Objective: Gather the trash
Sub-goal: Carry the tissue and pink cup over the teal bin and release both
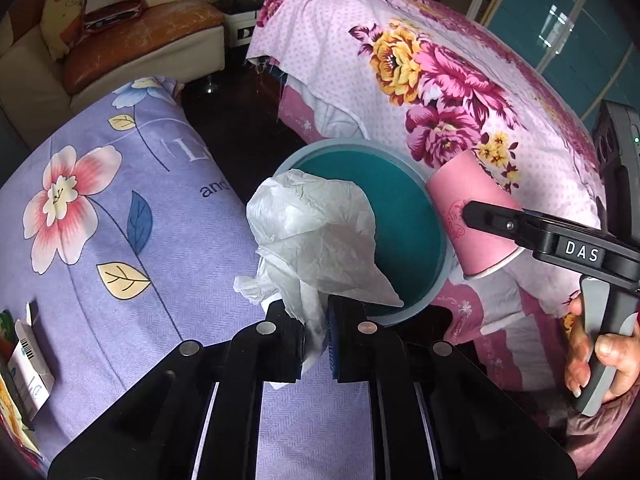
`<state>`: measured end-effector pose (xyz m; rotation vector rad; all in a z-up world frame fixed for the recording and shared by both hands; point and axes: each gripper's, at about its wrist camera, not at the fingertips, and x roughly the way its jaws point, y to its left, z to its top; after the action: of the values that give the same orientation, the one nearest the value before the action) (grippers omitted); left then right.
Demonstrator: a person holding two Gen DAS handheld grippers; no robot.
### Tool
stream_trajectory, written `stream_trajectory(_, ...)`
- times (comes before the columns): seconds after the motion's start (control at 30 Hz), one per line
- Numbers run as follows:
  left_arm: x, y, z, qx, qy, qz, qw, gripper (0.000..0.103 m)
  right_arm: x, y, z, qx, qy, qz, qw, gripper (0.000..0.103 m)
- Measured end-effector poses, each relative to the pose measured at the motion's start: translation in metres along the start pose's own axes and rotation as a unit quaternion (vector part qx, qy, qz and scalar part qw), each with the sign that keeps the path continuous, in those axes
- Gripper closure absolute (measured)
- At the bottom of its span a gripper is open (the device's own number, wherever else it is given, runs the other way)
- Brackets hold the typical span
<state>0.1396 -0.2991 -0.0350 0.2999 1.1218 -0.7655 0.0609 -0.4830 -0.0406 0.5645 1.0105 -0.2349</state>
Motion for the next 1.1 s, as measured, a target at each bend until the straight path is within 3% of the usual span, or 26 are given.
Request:
stream_trajectory(0.37,0.037,-0.020,0.015,0.019,0.026,-0.005,0.9995,0.091,0.018,-0.020,0.008,0.010,0.015,-0.015,1.000,0.042)
stream_trajectory(0.4,0.039,-0.021,0.015,0.020,0.026,-0.002,0.9994,0.088,0.020,-0.020,0.009,0.010,0.016,-0.016,1.000,0.042)
stream_trajectory(0.43,0.041,-0.022,0.016,0.021,0.027,0.001,0.9994,0.083,0.021,-0.020,0.009,0.010,0.016,-0.017,1.000,0.042)
stream_trajectory(0.47,0.042,-0.022,0.017,0.021,0.027,0.002,0.9994,0.069,0.022,-0.020,0.010,0.010,0.017,-0.017,1.000,0.042)
stream_trajectory(0.5,0.043,-0.022,0.017,0.019,0.025,0.005,0.9995,0.046,0.024,-0.020,0.011,0.011,0.018,-0.017,1.000,0.042)
stream_trajectory(0.57,0.041,-0.019,0.017,0.014,0.013,0.015,0.9997,0.023,0.026,-0.019,0.012,0.011,0.020,-0.018,1.000,0.042)
stream_trajectory(0.6,0.039,-0.018,0.018,0.013,0.008,0.019,0.9997,0.018,0.027,-0.018,0.012,0.010,0.021,-0.019,1.000,0.042)
stream_trajectory(0.7,0.038,-0.010,0.018,0.002,0.010,0.018,0.9998,0.013,0.031,-0.015,0.012,0.007,0.025,-0.021,0.999,0.042)
stream_trajectory(1.1,0.032,0.027,0.004,-0.036,0.012,0.025,0.9989,0.012,0.046,-0.001,0.013,0.001,0.046,-0.038,0.998,0.039)
